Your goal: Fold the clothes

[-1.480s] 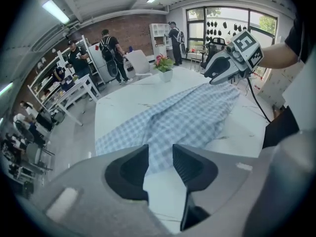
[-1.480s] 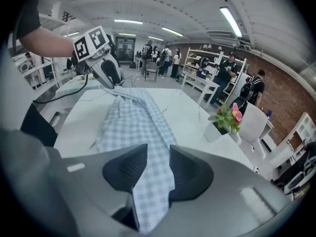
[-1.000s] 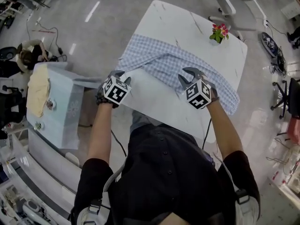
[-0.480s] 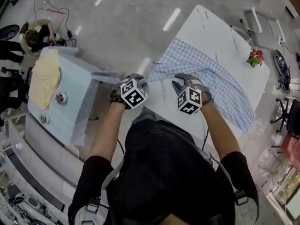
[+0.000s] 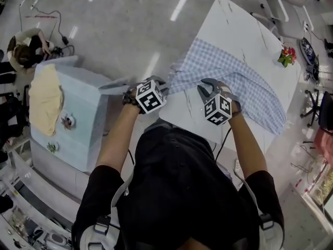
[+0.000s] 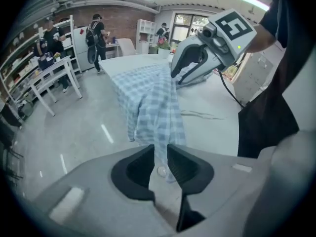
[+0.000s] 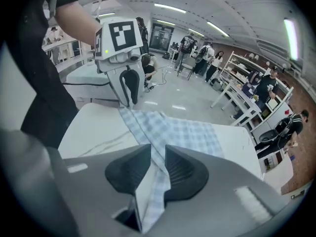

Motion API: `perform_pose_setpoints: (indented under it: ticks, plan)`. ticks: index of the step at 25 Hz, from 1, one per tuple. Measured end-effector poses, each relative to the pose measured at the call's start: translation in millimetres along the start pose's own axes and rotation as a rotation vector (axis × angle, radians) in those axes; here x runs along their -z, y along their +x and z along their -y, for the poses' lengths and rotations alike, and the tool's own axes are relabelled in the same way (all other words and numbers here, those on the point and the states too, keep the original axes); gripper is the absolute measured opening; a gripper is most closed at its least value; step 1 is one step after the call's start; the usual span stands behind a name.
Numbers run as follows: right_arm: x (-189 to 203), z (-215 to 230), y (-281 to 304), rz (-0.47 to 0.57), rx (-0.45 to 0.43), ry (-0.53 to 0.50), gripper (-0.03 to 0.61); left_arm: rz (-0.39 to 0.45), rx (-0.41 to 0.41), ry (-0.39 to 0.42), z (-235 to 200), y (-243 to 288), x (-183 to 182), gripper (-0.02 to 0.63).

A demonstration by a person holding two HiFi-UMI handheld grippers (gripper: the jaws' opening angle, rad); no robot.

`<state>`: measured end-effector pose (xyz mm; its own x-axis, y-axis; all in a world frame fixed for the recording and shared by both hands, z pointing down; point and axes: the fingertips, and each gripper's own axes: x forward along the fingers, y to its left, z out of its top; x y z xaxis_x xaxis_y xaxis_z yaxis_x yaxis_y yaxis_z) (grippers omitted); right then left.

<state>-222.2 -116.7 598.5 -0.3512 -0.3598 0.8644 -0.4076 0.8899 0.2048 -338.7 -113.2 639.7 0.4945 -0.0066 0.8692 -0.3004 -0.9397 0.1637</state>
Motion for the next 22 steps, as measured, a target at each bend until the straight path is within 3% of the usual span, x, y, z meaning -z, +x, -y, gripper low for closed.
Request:
perform_pose_setpoints:
  ticks: [11,18,22]
  plan:
    - [2.0,3.0,1.7,-0.057,-0.005,0.083,0.094,-0.125,0.201,0.167,12.1,23.9,31.4,0.158]
    - [-2.4,0.9,12.7,-0.086,-0.019,0.088,0.092,-0.053,0.311,0.153,22.3,41.3,28.4,0.166]
    - [-4.1,-0.4,9.5,-0.096,-0.01,0.089,0.091,-0.032,0.315,0.177,18.0,49.9,26.1,0.165]
